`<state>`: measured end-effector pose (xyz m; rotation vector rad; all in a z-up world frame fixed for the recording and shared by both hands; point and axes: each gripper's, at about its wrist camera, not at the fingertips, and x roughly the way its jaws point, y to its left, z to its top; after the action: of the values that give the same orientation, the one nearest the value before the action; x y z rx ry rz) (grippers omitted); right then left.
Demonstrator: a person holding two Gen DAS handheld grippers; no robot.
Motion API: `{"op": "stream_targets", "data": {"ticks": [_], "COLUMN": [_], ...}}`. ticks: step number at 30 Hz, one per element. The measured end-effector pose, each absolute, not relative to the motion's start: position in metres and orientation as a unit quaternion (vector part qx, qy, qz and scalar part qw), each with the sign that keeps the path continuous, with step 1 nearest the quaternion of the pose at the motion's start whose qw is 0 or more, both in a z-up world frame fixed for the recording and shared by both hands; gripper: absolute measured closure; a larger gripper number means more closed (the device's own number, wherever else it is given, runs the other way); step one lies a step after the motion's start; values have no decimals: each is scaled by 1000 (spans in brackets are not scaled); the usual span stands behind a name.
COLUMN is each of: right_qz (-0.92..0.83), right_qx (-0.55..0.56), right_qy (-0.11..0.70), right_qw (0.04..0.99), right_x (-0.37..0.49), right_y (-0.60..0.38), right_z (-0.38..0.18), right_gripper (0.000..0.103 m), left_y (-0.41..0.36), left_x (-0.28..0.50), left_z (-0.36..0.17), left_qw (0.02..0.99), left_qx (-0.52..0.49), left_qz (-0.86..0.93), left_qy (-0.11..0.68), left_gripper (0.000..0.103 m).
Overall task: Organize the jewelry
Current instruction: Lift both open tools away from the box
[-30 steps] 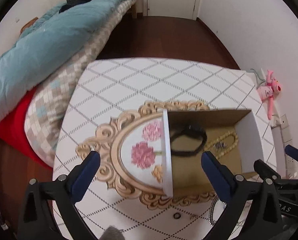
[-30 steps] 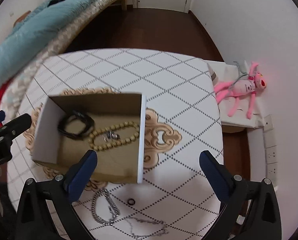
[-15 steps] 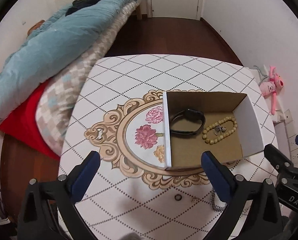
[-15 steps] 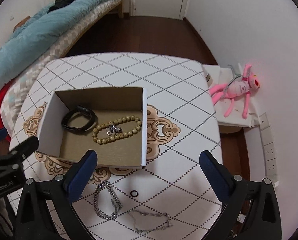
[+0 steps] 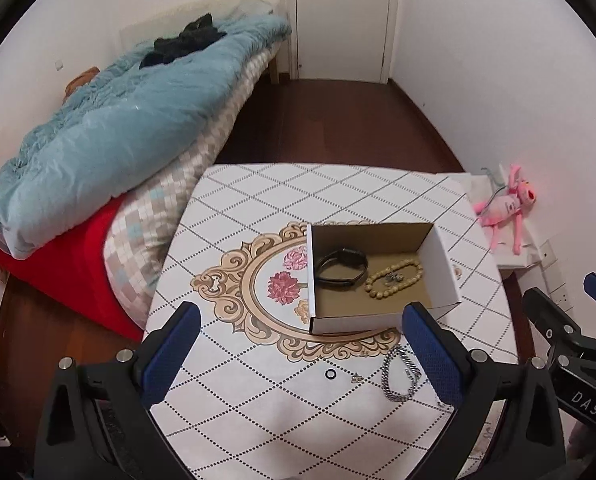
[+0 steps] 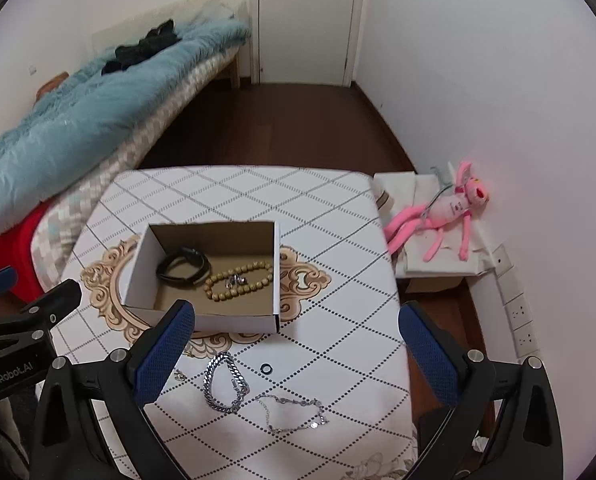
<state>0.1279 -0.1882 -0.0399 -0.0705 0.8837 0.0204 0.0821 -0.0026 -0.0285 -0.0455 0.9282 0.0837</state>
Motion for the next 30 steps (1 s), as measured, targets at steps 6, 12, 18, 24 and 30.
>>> {"op": "stream_targets", "data": {"ticks": [6,12,18,24,30], "right_qz": [15,24,33,77,82], "right_qx": [-23,-1,19,62,51], "right_qy": [405,414,477,557,577], "right_qw": [914,910,878,825,811], "right_x": [108,100,107,121,126], "right_y": [-192,-196,-197,-184,-164], "right_z": [-13,-9,-69,-169,-224], "right_gripper": [0,0,1,42,61], "left_y": [-5,-2,6,16,23], "left_x": [64,62,63,67,66], "left_z": [-10,-13,-66,-139,-175], "left_qw": [899,895,875,837,818], "left_qx": [-24,-26,-5,-3,-2], "left_qz": [33,49,77,85,83], "left_qy": [437,442,477,540,569], "left_gripper": [0,0,0,2,2]}}
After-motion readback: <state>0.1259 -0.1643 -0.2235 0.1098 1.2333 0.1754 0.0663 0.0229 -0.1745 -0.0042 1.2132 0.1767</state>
